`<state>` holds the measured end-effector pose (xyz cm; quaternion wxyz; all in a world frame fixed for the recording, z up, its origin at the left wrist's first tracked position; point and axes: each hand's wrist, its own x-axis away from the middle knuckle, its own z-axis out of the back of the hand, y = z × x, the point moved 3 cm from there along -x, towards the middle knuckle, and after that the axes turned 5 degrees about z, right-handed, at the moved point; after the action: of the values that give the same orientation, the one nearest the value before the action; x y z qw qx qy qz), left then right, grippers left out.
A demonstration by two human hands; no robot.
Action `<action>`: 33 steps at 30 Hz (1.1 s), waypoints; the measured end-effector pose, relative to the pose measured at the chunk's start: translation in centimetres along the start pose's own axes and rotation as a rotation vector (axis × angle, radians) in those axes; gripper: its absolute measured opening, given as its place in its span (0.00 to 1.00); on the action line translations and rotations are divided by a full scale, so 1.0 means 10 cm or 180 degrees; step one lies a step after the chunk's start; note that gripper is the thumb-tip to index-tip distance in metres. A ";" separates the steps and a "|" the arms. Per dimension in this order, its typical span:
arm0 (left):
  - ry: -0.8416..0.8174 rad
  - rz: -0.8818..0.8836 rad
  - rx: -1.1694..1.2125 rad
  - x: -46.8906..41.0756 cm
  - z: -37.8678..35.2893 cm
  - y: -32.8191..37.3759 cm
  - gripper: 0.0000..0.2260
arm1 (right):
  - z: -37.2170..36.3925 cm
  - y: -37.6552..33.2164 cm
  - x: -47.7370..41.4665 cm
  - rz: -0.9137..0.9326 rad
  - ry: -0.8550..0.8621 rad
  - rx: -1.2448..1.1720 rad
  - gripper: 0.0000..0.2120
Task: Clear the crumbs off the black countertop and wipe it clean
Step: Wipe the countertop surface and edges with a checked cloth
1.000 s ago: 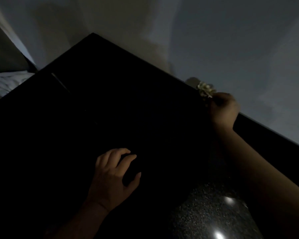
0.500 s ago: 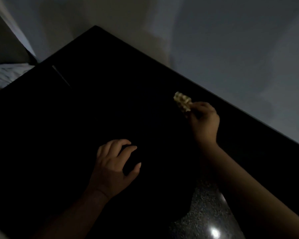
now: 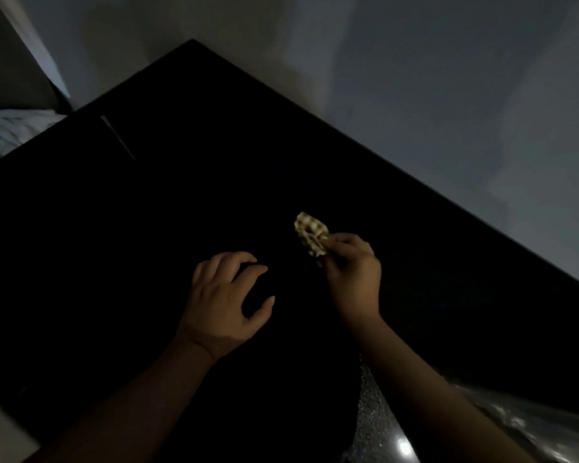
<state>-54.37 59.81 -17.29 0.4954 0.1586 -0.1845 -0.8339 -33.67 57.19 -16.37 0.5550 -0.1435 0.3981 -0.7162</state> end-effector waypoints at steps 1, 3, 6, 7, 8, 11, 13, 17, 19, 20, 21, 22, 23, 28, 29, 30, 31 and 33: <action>-0.0011 -0.0002 -0.0012 0.01 0.00 0.00 0.22 | 0.03 0.01 -0.02 -0.0016 0.0053 -0.0037 0.11; -0.0043 0.0003 -0.0036 0.01 0.00 0.00 0.22 | 0.12 0.08 -0.12 -0.0100 0.0377 0.0169 0.09; -0.0046 0.0014 -0.0038 0.01 0.00 -0.01 0.21 | 0.14 0.16 -0.17 -0.0391 0.0527 0.0301 0.09; -0.0053 0.0012 -0.0040 0.00 0.00 -0.01 0.21 | 0.10 0.15 -0.13 -0.0376 0.0468 0.0308 0.09; -0.0053 0.0010 -0.0033 0.00 0.00 -0.01 0.21 | 0.06 0.11 -0.07 -0.0318 0.0406 0.0309 0.10; -0.0026 -0.0035 0.0115 0.00 0.03 -0.02 0.21 | -0.05 -0.02 0.15 -0.0150 0.0252 0.0170 0.11; 0.0039 -0.0051 0.0327 0.01 0.07 -0.02 0.20 | -0.11 -0.12 0.33 -0.0092 0.0193 0.0122 0.12; 0.0249 0.0160 0.0645 0.17 0.22 -0.15 0.16 | -0.22 -0.29 0.58 -0.0110 0.0116 -0.0001 0.14; 0.0217 0.0195 0.0599 0.35 0.31 -0.28 0.16 | -0.24 -0.37 0.65 -0.0133 0.0078 -0.0119 0.14; 0.0220 0.0135 0.0560 0.44 0.37 -0.35 0.15 | -0.24 -0.39 0.67 -0.0142 0.0013 -0.0190 0.14; 0.0239 0.0032 0.0530 0.53 0.42 -0.41 0.15 | -0.23 -0.41 0.67 -0.0141 -0.0054 -0.0254 0.14; 0.0261 -0.0107 0.0508 0.62 0.47 -0.45 0.15 | -0.21 -0.42 0.66 -0.0135 -0.0085 -0.0277 0.13; 0.0261 -0.0279 0.0485 0.69 0.51 -0.47 0.15 | -0.17 -0.40 0.63 -0.0124 -0.0031 -0.0225 0.12; 0.0033 -0.0591 0.0295 0.95 0.58 -0.57 0.17 | -0.13 -0.31 0.62 -0.0264 0.0354 0.0378 0.11; 0.0019 -0.0498 0.0297 0.97 0.60 -0.61 0.17 | -0.18 -0.34 0.68 -0.0255 0.0343 0.0382 0.11; 0.0014 -0.0415 0.0302 1.00 0.62 -0.65 0.18 | -0.23 -0.38 0.75 -0.0228 0.0330 0.0365 0.11; 0.0015 -0.0363 0.0293 1.02 0.64 -0.69 0.19 | -0.28 -0.44 0.82 -0.0199 0.0301 0.0306 0.12; 0.0025 -0.0334 0.0246 1.06 0.67 -0.75 0.20 | -0.37 -0.56 0.99 -0.0198 0.0150 0.0089 0.13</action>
<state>-67.95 54.76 -15.71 0.4452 0.1903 -0.2061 -0.8504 -43.29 50.04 -17.03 0.5249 -0.1311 0.3964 -0.7418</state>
